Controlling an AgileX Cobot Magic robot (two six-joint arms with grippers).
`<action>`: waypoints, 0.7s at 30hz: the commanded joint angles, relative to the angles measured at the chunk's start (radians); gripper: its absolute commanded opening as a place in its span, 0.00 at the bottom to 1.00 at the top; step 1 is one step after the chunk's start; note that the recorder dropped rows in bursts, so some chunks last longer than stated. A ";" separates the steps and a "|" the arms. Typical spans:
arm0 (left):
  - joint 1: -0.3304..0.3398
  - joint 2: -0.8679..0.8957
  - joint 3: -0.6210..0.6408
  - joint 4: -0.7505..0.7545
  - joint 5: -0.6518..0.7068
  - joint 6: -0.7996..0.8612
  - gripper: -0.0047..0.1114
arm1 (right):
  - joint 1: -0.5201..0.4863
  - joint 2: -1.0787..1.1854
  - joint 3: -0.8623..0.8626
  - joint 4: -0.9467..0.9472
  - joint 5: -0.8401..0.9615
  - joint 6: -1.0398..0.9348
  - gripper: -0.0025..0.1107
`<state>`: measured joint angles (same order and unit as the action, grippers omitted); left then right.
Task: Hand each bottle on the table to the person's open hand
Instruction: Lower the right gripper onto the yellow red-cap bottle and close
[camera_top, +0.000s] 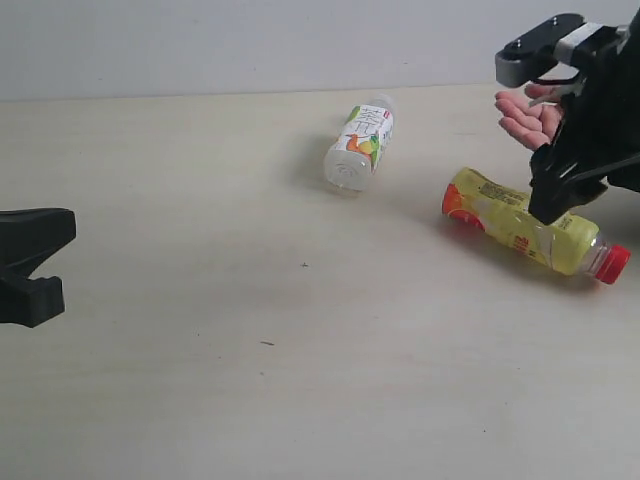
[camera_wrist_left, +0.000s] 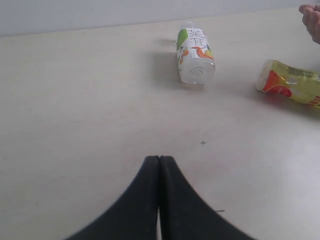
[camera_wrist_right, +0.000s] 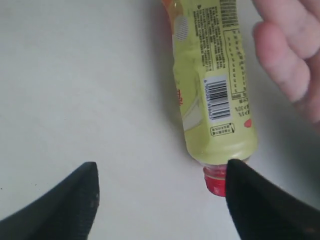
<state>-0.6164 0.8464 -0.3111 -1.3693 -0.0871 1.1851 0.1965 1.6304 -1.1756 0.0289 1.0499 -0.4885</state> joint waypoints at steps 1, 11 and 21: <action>-0.002 -0.007 0.005 -0.005 -0.002 -0.008 0.04 | 0.002 0.056 -0.010 -0.029 -0.043 -0.026 0.66; -0.002 -0.007 0.005 -0.005 -0.002 -0.008 0.04 | 0.002 0.146 -0.010 -0.187 -0.145 -0.112 0.66; -0.002 -0.007 0.005 -0.005 -0.002 -0.008 0.04 | 0.002 0.246 -0.010 -0.190 -0.314 -0.136 0.71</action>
<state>-0.6164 0.8464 -0.3111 -1.3693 -0.0871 1.1851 0.1965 1.8665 -1.1756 -0.1520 0.7925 -0.6198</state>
